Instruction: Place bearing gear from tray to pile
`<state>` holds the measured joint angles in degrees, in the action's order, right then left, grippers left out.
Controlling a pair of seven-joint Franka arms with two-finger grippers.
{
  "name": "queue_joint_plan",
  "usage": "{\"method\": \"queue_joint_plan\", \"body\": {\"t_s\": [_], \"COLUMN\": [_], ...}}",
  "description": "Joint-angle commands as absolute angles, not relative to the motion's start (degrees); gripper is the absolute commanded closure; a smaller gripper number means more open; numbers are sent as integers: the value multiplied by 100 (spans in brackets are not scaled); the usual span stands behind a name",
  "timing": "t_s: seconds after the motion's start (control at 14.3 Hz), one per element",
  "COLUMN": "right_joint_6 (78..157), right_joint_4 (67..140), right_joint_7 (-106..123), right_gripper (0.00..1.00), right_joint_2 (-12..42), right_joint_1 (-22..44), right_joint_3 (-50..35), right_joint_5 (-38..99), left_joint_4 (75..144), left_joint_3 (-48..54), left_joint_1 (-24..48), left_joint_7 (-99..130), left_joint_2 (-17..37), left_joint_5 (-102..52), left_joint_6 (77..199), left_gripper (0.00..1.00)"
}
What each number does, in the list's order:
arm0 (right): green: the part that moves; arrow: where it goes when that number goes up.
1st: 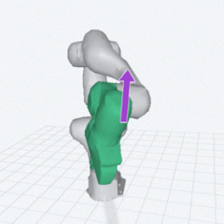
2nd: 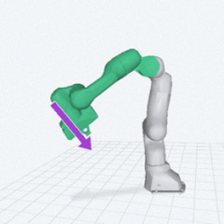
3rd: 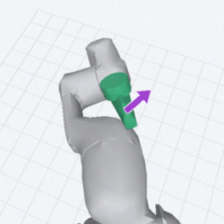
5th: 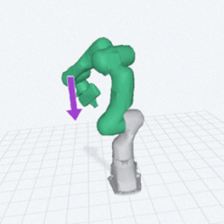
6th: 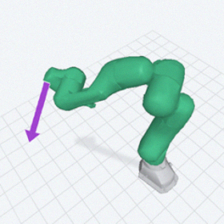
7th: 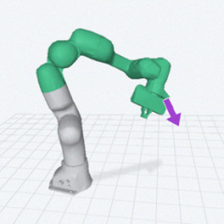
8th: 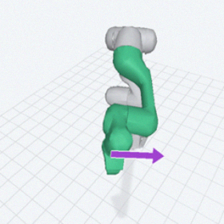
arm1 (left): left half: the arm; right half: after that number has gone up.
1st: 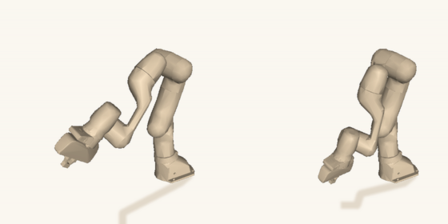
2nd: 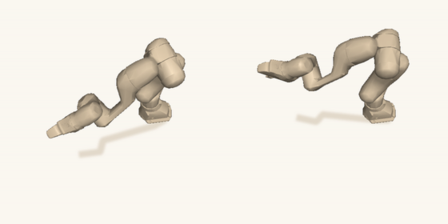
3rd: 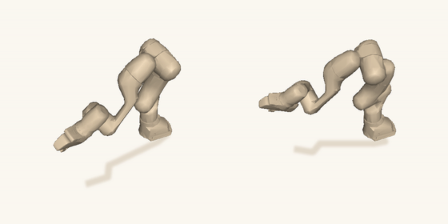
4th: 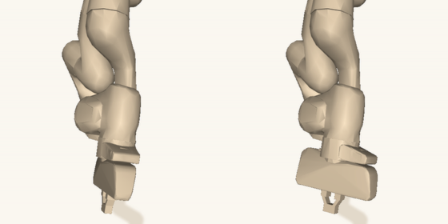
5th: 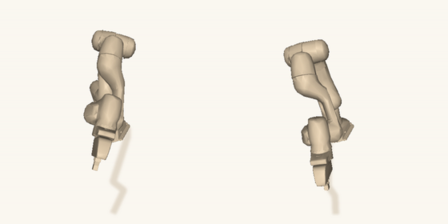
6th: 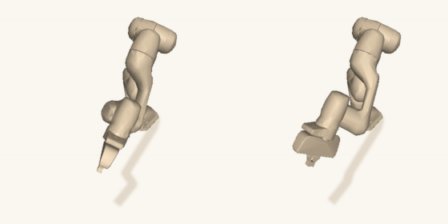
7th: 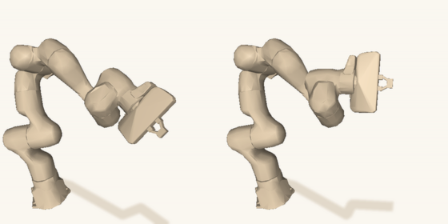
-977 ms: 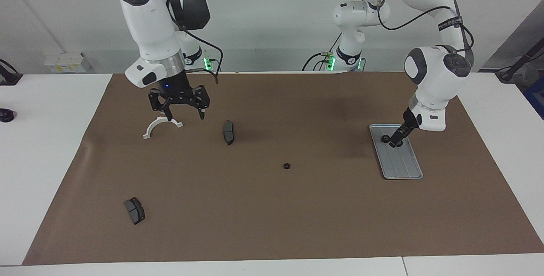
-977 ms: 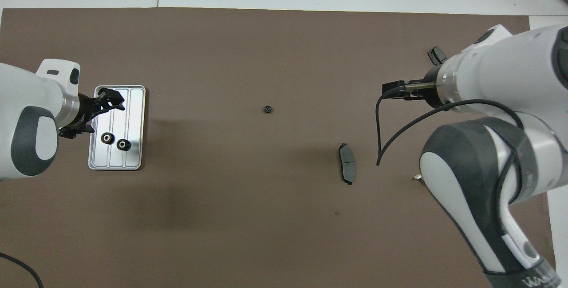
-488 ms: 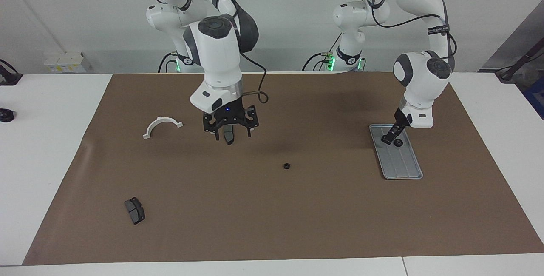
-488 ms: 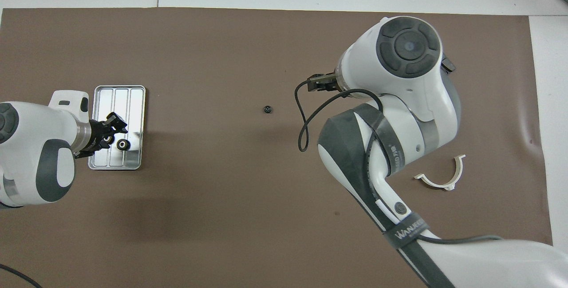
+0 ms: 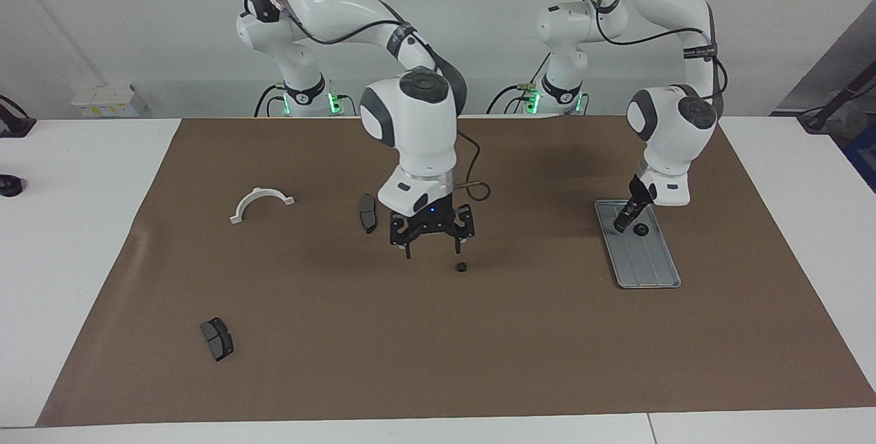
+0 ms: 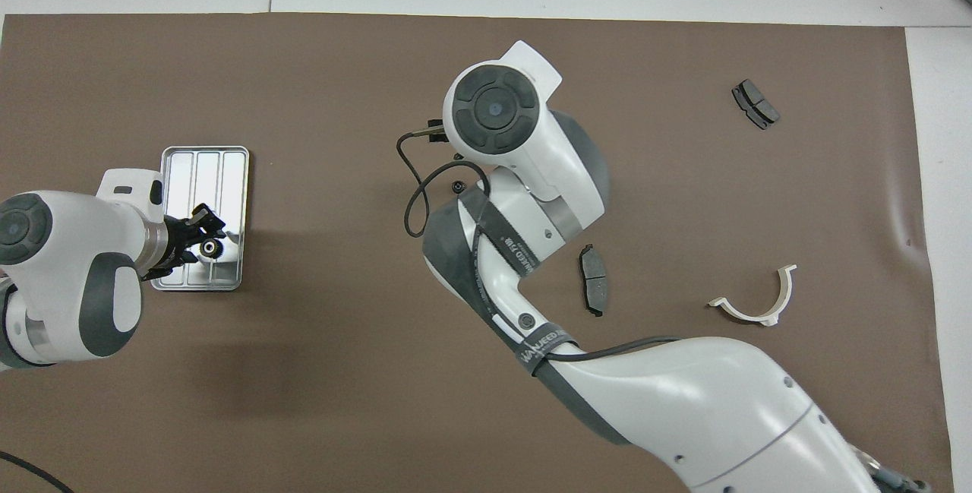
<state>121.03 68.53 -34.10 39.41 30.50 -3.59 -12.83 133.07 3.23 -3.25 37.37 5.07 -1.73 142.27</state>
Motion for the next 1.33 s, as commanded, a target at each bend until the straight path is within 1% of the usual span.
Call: {"method": "queue_joint_plan", "body": {"t_s": [0.0,0.07,0.14,0.21,0.28,0.49,0.63,0.77,0.91,0.98,1.12,1.19,1.26], "right_joint_6": [12269,12278,12304,12383,12497,12787,12910,12929,13034,13034,13034,13025,13025], "right_joint_4": [6363,6433,6503,6669,6828,7153,7583,7585,7602,7603,7611,7611,7611], "right_joint_7": [-3603,-3664,-3735,-3779,-3805,-3849,-4016,-4200,-4254,-4306,-4350,-4368,-4438], "right_gripper": [0,0,0,0,0,0,0,0,0,0,0,2,18], "right_joint_2": [4561,4527,4500,4509,4517,4605,4579,4579,4588,4588,4588,4588,4588], "right_joint_1": [3295,3313,3348,3488,3515,3437,3410,3401,3392,3384,3384,3384,3384], "right_joint_3": [-360,-360,-378,-369,-369,-369,-360,-360,-360,-360,-360,-352,-352], "right_joint_5": [-1442,-1381,-1371,-1380,-1380,-1371,-1415,-1398,-1380,-1380,-1380,-1371,-1362], "left_joint_4": [13509,13509,13509,13509,13509,13422,13159,12458,11536,11331,11338,11364,11364], "left_joint_3": [343,343,343,343,343,343,334,343,360,360,360,360,360], "left_joint_1": [-334,-334,-334,-334,-325,-343,-325,-290,-290,-290,-246,-220,-211], "left_joint_7": [3885,3893,3894,3876,3850,3788,3744,3665,3656,3656,3639,3586,3560], "left_joint_2": [431,439,439,439,439,457,431,369,448,457,439,431,422], "left_joint_5": [-141,-141,-141,-141,-141,-141,-132,-53,-44,-44,-44,-44,-44], "left_joint_6": [14458,14493,14493,14493,14493,14415,14100,13224,12169,11947,11927,11944,11936], "left_gripper": [40,45,63,96,100,100,100,100,100,100,100,100,100]}}
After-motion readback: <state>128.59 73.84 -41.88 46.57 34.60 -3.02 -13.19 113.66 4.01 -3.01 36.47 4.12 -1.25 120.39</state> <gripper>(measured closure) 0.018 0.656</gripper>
